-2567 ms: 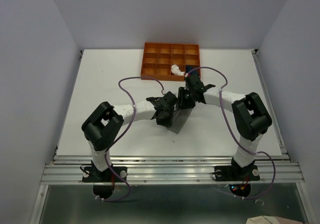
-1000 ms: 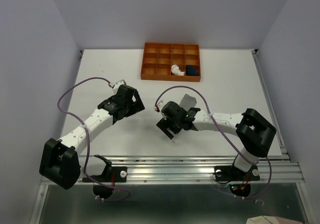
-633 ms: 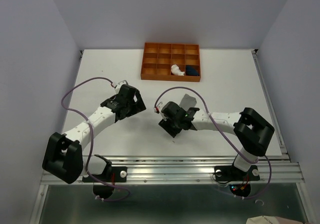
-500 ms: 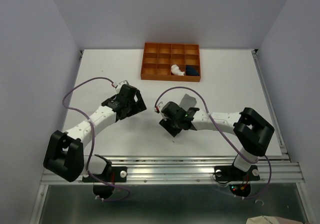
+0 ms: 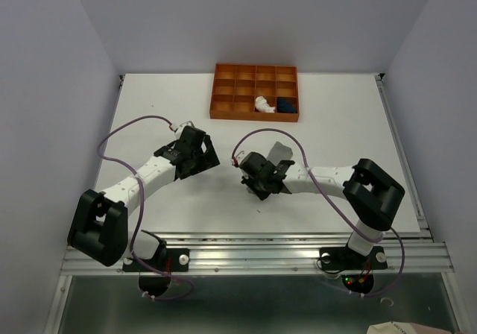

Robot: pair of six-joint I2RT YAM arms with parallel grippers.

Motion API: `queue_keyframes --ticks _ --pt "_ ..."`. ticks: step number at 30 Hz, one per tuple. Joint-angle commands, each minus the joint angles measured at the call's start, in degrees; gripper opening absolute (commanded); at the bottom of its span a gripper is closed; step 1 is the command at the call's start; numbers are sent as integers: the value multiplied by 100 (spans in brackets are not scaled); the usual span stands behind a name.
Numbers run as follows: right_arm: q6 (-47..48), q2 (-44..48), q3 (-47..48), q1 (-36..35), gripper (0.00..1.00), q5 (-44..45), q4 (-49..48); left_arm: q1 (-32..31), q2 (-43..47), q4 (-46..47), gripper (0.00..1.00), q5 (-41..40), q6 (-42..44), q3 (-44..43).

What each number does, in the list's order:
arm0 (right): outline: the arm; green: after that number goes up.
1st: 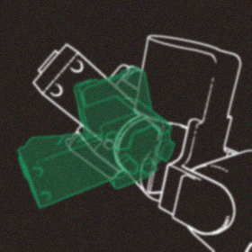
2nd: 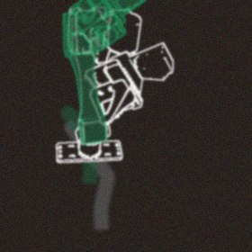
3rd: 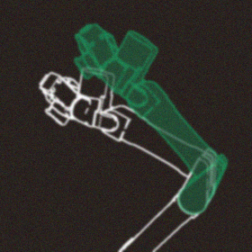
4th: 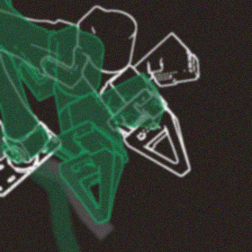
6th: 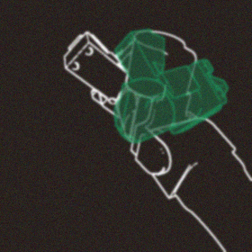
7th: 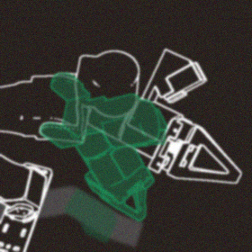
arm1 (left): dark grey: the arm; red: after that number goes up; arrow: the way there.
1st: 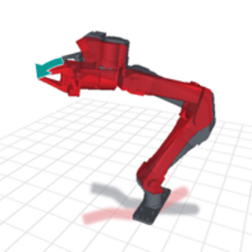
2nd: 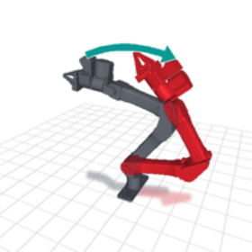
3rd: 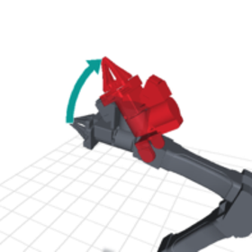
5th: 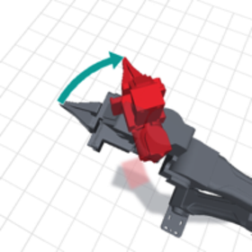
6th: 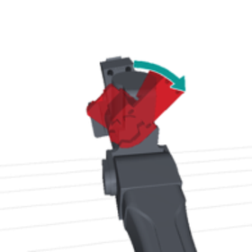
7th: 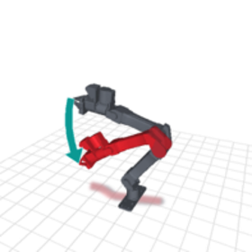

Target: Roll the underwear

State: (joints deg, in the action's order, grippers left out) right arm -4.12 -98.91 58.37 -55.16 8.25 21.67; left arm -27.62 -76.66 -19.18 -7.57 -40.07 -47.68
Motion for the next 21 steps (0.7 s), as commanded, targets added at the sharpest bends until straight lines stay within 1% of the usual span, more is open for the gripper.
queue_keyframes --ticks 1,2,5,9,13,16,21 --pt "-141 -120 122 31 8 -420 4 46 37 -7 99 -51 44 -39" --pt "-185 -58 148 31 4 -621 21 46 29 -24 99 -60 44 -48" --pt "-343 126 192 31 3 -1176 -14 46 11 -33 99 -51 44 -48" --pt "-589 311 201 31 2 -1370 -84 37 -6 -42 99 -25 44 -48" --pt "-757 373 263 84 1 -1799 -102 46 -59 -77 99 10 70 -92" --pt "-888 434 236 84 1 -1871 -163 37 -86 -68 99 45 79 -101" --pt "-1117 662 114 321 1 -2310 -339 46 -173 -51 99 133 114 -127"
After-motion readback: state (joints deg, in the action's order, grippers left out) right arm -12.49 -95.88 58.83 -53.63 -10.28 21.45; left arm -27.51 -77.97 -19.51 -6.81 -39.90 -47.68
